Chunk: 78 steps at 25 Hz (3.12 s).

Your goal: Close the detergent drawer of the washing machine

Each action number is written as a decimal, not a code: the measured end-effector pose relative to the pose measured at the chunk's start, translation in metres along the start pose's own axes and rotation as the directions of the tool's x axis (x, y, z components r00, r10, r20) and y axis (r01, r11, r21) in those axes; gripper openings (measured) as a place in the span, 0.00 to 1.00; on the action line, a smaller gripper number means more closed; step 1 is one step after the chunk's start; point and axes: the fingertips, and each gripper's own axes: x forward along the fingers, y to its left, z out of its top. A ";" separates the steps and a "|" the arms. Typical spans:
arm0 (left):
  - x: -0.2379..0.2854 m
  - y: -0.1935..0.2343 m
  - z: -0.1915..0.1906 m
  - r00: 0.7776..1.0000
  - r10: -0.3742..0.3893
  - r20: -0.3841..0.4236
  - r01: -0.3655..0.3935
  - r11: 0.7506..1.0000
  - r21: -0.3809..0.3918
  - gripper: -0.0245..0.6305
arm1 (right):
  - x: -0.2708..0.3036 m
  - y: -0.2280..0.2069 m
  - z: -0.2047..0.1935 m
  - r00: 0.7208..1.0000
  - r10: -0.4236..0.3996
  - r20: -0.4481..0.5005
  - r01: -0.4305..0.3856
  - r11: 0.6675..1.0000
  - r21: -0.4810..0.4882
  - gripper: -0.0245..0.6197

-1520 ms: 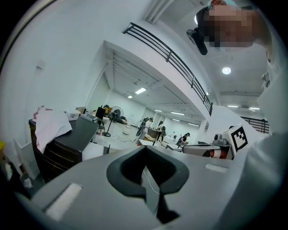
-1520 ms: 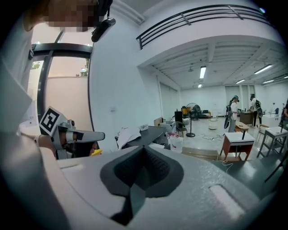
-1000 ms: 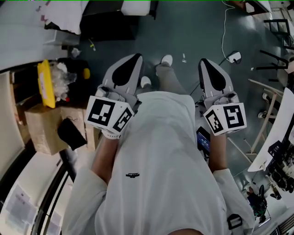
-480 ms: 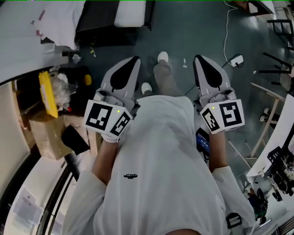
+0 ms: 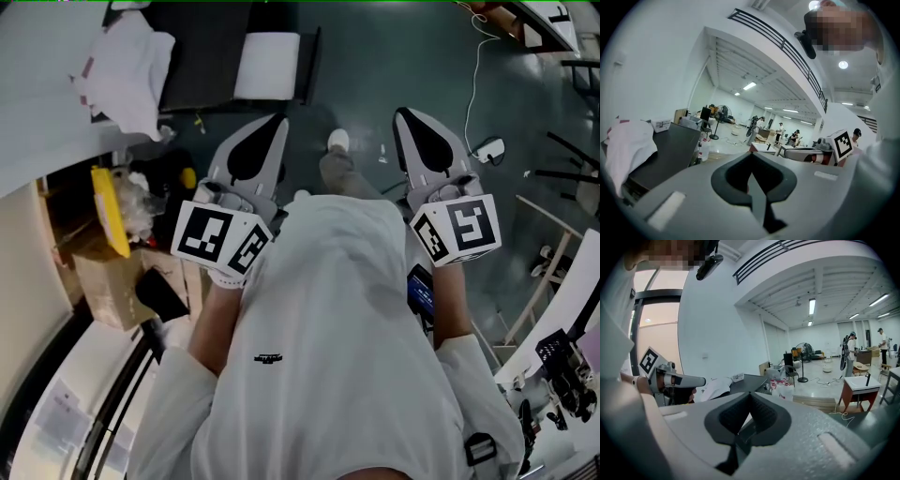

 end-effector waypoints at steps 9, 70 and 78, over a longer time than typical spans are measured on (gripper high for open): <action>0.051 0.018 0.023 0.997 0.072 -0.010 -0.072 0.997 0.015 0.06 | 0.046 -0.038 0.024 0.992 0.123 0.021 -0.123 0.992 -0.025 0.04; 0.138 0.086 -0.128 0.945 0.131 -0.298 -0.183 0.971 -0.156 0.06 | 0.190 -0.061 -0.145 0.890 0.440 -0.120 -0.453 0.883 -0.121 0.04; 0.138 0.089 -0.145 0.939 0.122 -0.322 -0.192 0.962 -0.194 0.06 | 0.207 -0.049 -0.172 0.850 0.495 -0.183 -0.521 0.840 -0.151 0.04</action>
